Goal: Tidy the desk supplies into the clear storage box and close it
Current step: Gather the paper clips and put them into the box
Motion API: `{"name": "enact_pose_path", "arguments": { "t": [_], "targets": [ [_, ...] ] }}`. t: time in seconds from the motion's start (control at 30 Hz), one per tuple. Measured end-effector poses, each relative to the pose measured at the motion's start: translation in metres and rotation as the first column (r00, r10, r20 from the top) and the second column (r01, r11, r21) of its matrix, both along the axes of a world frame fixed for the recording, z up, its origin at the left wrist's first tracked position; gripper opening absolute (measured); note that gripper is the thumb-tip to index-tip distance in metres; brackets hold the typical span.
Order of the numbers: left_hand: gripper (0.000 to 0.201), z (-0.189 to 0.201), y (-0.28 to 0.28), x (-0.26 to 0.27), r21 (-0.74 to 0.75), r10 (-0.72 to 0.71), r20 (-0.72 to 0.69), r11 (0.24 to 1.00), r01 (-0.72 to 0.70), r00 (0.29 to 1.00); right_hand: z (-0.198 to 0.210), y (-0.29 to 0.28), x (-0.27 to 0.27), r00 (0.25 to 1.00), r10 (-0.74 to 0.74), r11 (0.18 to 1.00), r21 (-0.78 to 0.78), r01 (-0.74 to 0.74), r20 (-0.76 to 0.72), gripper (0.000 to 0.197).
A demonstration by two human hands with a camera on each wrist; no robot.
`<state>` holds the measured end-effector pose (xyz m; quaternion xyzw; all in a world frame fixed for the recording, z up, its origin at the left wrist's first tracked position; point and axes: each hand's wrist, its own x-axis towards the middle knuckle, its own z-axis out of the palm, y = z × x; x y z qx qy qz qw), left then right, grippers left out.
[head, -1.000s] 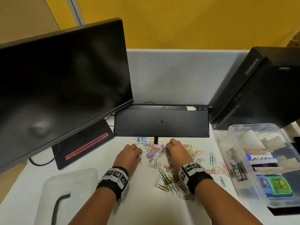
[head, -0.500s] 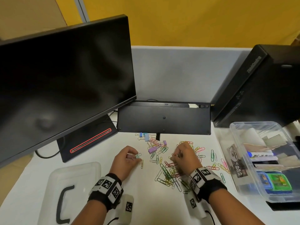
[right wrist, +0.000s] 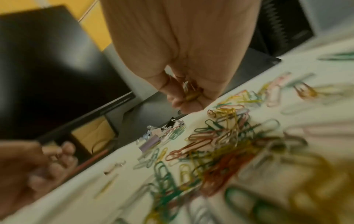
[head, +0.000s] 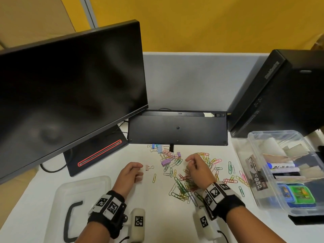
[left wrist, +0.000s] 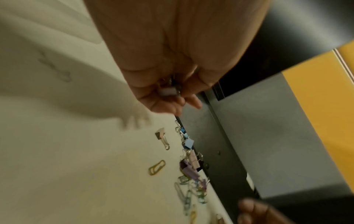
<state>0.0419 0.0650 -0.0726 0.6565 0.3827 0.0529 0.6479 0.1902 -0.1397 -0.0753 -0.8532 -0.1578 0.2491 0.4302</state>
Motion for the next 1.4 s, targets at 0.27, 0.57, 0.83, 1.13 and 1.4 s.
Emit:
{"name": "enact_pose_path", "arguments": {
  "t": [0.27,0.57,0.83,1.13,1.4],
  "targets": [
    [0.02,-0.011,0.015,0.022,0.566,-0.29,-0.316,0.706,0.425,0.903,-0.005,0.045,0.04,0.857,0.432,0.826,-0.504,-0.251,0.282,0.028],
    [0.018,-0.026,0.011,0.037,0.637,-0.311,-0.485,0.514,0.574,0.817,-0.014,0.046,0.033,0.914,0.354,0.855,-0.463,-0.232,0.196,0.013],
    [0.01,-0.017,-0.006,0.011,0.565,-0.257,-0.319,0.721,0.401,0.912,0.034,-0.02,0.004,0.987,0.016,1.0,0.026,-0.012,-0.159,0.01],
    [0.014,-0.007,-0.043,0.002,0.599,-0.271,-0.153,0.74,0.307,0.95,0.125,-0.15,0.077,0.919,-0.335,0.935,-0.05,0.352,0.206,0.007],
    [0.012,0.006,-0.076,0.014,0.602,-0.304,-0.158,0.724,0.336,0.939,0.109,-0.186,0.183,0.961,-0.076,0.712,-0.66,0.24,0.267,0.034]
  ]
}}
